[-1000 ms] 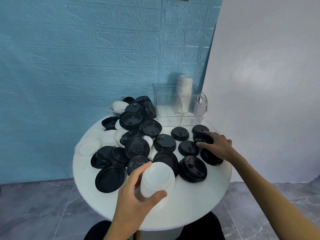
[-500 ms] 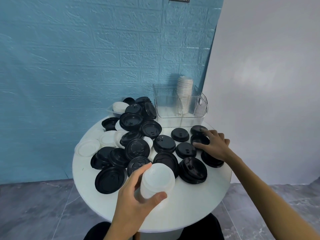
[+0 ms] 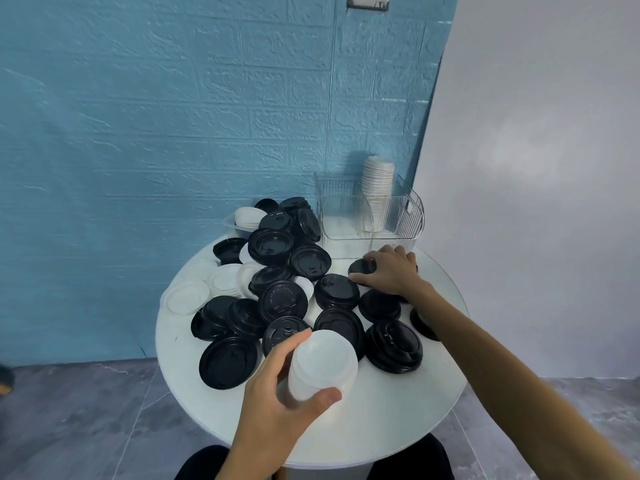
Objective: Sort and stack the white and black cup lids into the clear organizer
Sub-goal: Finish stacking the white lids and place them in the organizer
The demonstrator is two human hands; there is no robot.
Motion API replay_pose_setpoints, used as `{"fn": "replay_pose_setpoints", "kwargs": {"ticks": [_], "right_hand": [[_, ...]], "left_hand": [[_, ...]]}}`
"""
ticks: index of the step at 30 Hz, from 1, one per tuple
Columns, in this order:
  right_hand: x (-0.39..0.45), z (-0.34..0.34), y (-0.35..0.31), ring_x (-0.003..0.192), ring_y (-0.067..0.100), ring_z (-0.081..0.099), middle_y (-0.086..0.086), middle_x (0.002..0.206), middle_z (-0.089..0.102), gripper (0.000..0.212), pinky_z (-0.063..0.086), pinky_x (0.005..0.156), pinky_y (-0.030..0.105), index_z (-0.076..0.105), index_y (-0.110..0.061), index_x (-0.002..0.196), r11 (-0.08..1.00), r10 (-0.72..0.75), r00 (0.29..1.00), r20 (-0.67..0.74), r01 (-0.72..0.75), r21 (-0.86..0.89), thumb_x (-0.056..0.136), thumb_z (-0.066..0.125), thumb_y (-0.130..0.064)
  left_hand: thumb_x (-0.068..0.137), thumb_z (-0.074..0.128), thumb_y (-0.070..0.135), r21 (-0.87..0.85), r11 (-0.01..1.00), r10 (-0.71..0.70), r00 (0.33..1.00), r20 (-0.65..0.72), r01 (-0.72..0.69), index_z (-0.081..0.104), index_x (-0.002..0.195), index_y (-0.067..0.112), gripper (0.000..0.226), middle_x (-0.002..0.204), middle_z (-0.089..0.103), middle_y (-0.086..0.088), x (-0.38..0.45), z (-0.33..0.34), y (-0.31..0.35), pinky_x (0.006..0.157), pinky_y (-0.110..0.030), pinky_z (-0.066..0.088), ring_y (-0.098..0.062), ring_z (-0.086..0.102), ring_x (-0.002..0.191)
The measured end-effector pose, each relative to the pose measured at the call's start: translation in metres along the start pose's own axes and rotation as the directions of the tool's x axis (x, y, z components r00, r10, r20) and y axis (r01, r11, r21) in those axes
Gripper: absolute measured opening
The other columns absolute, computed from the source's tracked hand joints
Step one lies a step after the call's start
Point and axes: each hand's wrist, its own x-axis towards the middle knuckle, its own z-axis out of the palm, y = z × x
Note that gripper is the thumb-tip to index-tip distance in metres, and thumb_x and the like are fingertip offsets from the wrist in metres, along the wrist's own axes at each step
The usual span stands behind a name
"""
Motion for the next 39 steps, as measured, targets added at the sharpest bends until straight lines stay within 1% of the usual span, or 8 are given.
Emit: {"fn": "replay_pose_setpoints", "kwargs": {"ticks": [7, 10, 19, 22, 25, 28, 33, 39], "right_hand": [[0.006, -0.008, -0.002, 0.125, 0.036, 0.039, 0.009, 0.123, 0.061, 0.072, 0.027, 0.1, 0.048, 0.056, -0.034, 0.137, 0.999, 0.022, 0.996, 0.088, -0.024, 0.022, 0.073, 0.047, -0.066], [0.006, -0.007, -0.001, 0.125, 0.034, 0.037, 0.006, 0.12, 0.061, 0.073, 0.027, 0.103, 0.05, 0.047, -0.033, 0.143, 0.999, -0.009, 0.992, 0.126, 0.013, -0.031, 0.077, 0.064, -0.06], [0.002, -0.009, 0.006, 0.13, 0.035, 0.039, 0.007, 0.136, 0.055, 0.089, 0.028, 0.106, 0.05, 0.045, -0.035, 0.145, 0.996, -0.001, 1.0, 0.011, 0.0, 0.086, 0.07, 0.075, -0.071], [-0.002, -0.019, 0.008, 0.133, 0.032, 0.041, 0.008, 0.142, 0.049, 0.093, 0.028, 0.109, 0.048, 0.046, -0.03, 0.147, 0.989, 0.001, 1.0, -0.018, 0.002, 0.15, 0.068, 0.08, -0.066], [-0.007, -0.03, 0.013, 0.124, 0.029, 0.051, 0.009, 0.138, 0.049, 0.09, 0.038, 0.109, 0.045, 0.051, -0.023, 0.142, 0.97, -0.001, 1.0, -0.006, 0.002, 0.243, 0.067, 0.088, -0.054], [-0.012, -0.036, 0.016, 0.114, 0.026, 0.054, 0.005, 0.129, 0.053, 0.083, 0.045, 0.1, 0.042, 0.052, -0.018, 0.136, 0.966, 0.008, 1.0, 0.003, -0.009, 0.257, 0.067, 0.088, -0.047], [-0.018, -0.033, 0.017, 0.097, 0.024, 0.057, 0.002, 0.109, 0.059, 0.072, 0.044, 0.081, 0.036, 0.049, -0.019, 0.124, 0.964, -0.013, 0.998, 0.064, -0.004, 0.267, 0.066, 0.083, -0.044], [-0.023, -0.033, 0.018, 0.085, 0.016, 0.057, -0.001, 0.099, 0.058, 0.084, 0.043, 0.067, 0.03, 0.05, -0.026, 0.124, 0.977, -0.085, 0.979, 0.186, 0.046, 0.206, 0.05, 0.072, -0.056]], "left_hand": [[0.058, 0.091, 0.06, 0.012, 1.0, 0.008, 1.0, 0.019, -0.009, 0.057, 0.131, 0.056, 0.08, 0.134, 0.065, 0.022, 0.001, 0.0, -0.004, 0.094, -0.009, 0.048, -0.003, 0.058, 0.128], [0.059, 0.091, 0.059, 0.011, 1.0, 0.015, 1.0, 0.022, -0.015, 0.057, 0.131, 0.055, 0.08, 0.134, 0.065, 0.022, 0.001, 0.0, -0.003, 0.094, -0.009, 0.048, -0.003, 0.058, 0.128], [0.058, 0.091, 0.059, 0.01, 1.0, 0.021, 1.0, 0.015, -0.022, 0.058, 0.13, 0.057, 0.079, 0.133, 0.065, 0.023, 0.001, 0.0, -0.003, 0.093, -0.007, 0.047, -0.001, 0.058, 0.127], [0.057, 0.091, 0.059, 0.014, 1.0, 0.018, 1.0, 0.01, -0.018, 0.058, 0.13, 0.056, 0.08, 0.133, 0.065, 0.023, 0.001, 0.0, -0.004, 0.092, -0.007, 0.047, -0.002, 0.058, 0.127], [0.057, 0.09, 0.062, 0.012, 1.0, 0.016, 1.0, 0.012, -0.016, 0.057, 0.13, 0.056, 0.081, 0.133, 0.064, 0.023, 0.0, 0.0, -0.004, 0.093, -0.008, 0.048, -0.003, 0.058, 0.127], [0.057, 0.09, 0.062, 0.011, 1.0, 0.014, 1.0, 0.012, -0.014, 0.057, 0.13, 0.057, 0.08, 0.133, 0.065, 0.023, 0.0, 0.001, -0.004, 0.094, -0.008, 0.048, -0.003, 0.058, 0.128], [0.056, 0.09, 0.06, 0.012, 1.0, 0.007, 1.0, 0.009, -0.008, 0.057, 0.129, 0.057, 0.08, 0.132, 0.065, 0.024, 0.0, 0.001, -0.004, 0.094, -0.009, 0.048, -0.002, 0.058, 0.127], [0.055, 0.09, 0.061, 0.003, 1.0, -0.003, 1.0, 0.008, 0.003, 0.057, 0.13, 0.057, 0.081, 0.133, 0.065, 0.024, 0.0, 0.001, -0.004, 0.093, -0.008, 0.048, -0.003, 0.058, 0.128]]}}
